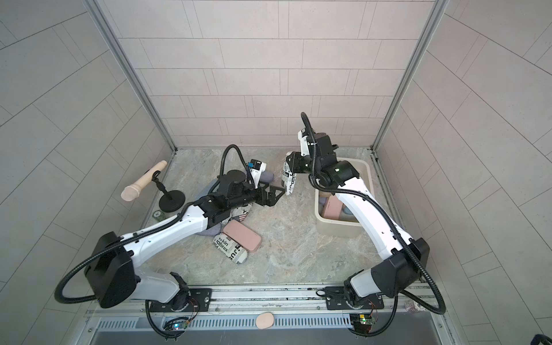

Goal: Put the glasses cases into the storage boxes
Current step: Place the glasses case in the storage box.

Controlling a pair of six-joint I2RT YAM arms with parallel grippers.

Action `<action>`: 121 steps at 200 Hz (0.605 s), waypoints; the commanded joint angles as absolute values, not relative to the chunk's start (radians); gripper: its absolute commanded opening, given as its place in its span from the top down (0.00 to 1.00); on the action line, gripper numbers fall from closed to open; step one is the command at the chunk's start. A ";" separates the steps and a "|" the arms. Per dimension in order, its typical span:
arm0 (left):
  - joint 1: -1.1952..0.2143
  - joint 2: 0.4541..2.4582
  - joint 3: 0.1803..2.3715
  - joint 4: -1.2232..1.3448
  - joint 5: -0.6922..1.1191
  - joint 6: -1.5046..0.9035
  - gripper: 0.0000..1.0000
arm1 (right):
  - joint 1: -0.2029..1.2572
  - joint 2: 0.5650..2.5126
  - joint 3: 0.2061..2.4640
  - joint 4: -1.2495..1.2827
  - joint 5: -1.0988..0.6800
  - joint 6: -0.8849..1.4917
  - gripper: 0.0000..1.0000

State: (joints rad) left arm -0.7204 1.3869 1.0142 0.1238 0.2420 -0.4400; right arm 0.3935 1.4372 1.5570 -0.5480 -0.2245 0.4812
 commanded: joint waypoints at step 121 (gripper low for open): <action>-0.714 1.362 1.025 0.070 -0.011 -0.428 0.01 | 0.082 1.287 1.255 -0.886 0.184 0.262 0.70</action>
State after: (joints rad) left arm -0.7181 1.3510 1.0042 0.0971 0.0055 -0.4263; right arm 0.0822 1.2575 1.2865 -0.8474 0.1291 0.2771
